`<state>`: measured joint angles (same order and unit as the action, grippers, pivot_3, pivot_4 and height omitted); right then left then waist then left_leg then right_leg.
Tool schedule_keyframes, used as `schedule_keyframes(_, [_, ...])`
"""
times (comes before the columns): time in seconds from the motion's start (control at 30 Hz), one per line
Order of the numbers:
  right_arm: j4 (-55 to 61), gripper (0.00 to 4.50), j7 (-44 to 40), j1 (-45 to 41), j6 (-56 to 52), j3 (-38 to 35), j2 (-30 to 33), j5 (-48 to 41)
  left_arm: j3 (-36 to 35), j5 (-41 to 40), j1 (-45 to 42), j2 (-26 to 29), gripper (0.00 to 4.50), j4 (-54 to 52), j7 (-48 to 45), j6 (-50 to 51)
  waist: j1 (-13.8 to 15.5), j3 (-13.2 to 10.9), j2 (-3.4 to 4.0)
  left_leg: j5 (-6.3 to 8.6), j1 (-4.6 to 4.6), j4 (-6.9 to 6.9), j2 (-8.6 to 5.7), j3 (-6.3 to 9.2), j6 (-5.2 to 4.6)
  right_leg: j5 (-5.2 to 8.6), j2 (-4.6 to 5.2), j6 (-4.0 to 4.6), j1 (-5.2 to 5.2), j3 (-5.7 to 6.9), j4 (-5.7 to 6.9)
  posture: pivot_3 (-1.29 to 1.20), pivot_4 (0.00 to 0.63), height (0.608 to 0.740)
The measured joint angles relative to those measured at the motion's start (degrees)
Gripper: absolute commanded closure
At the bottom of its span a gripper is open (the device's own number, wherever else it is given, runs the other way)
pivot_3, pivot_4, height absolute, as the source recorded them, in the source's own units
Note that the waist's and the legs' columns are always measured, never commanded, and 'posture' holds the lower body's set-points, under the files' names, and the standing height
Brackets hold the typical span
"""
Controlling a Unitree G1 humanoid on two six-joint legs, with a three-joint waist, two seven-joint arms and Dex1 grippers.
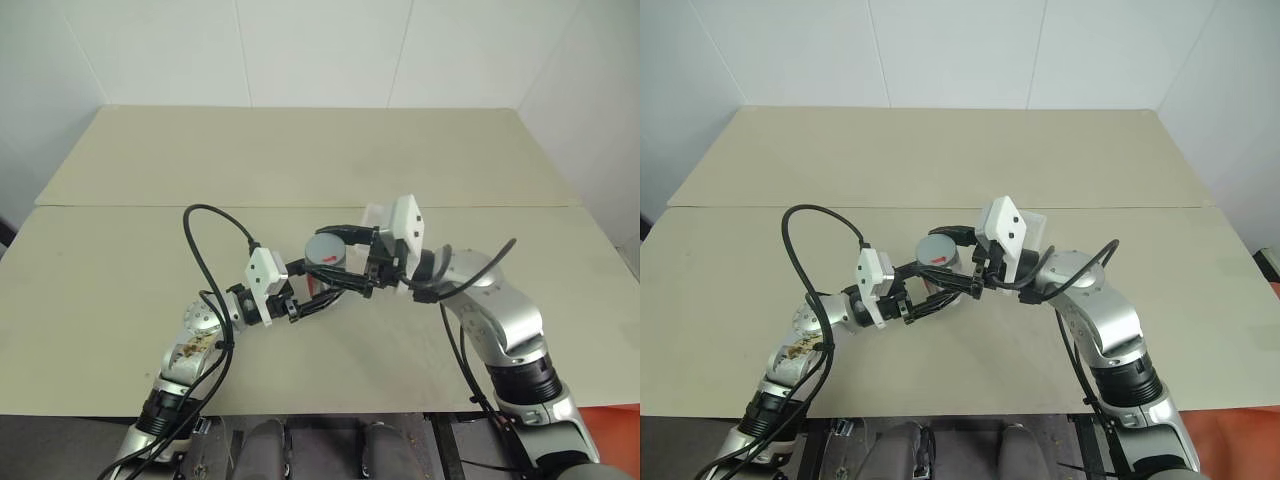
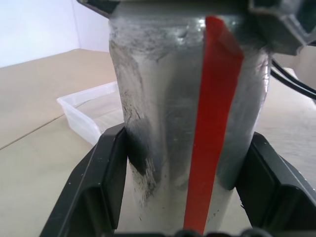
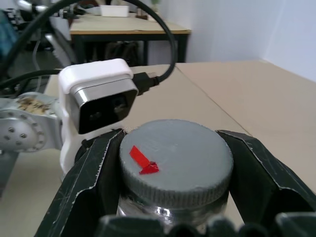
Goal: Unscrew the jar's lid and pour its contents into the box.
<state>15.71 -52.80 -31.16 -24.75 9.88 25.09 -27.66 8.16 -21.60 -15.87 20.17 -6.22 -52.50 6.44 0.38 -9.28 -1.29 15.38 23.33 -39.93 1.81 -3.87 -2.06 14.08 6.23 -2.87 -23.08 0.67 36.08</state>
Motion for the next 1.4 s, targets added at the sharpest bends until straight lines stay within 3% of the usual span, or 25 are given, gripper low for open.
schedule_keyframes(0.63, [-16.1, 1.6, -22.2, -7.5, 10.2, 0.9, 0.4, -0.6, 1.0, -0.3, -0.2, 1.9, 1.74, -0.7, -4.5, 0.4, 0.1, 0.0, 0.01, 0.0, -0.01, 0.0, 0.01, -0.02, 0.01, 0.0, 0.0, 0.0, -0.01, 0.0, 0.02, 0.0, 0.15, 0.74])
schedule_keyframes(1.07, [-21.6, 1.6, -27.6, -10.2, 13.4, 1.1, -1.1, 0.0, 0.8, -0.5, -0.1, 1.9, 1.74, -0.7, -4.8, 0.9, 0.1, 0.0, 0.01, -0.01, -0.01, 0.0, 0.01, -0.02, 0.02, 0.0, 0.0, 0.0, -0.01, 0.0, 0.05, 0.0, 0.15, 0.74])
schedule_keyframes(1.23, [-21.5, 0.02, -27.0, -11.4, 12.2, 0.4, -1.1, -0.5, 0.8, -0.7, 0.4, 1.5, 1.74, -0.4, -5.0, 0.8, 0.1, 0.0, 0.01, -0.02, -0.01, 0.0, 0.02, -0.03, 0.03, 0.0, 0.0, 0.0, -0.02, 0.0, 0.06, 0.0, 0.15, 0.74])
schedule_keyframes(1.4, [-20.2, 0.02, -25.9, -11.1, 13.6, 0.0, -1.1, -0.1, 0.7, -0.7, 0.4, 0.8, 1.74, 0.2, -5.0, -0.2, 0.1, 0.0, 0.01, -0.01, 0.0, 0.0, 0.02, -0.03, 0.03, 0.0, 0.0, 0.0, -0.02, 0.0, 0.06, 0.0, 0.15, 0.74])
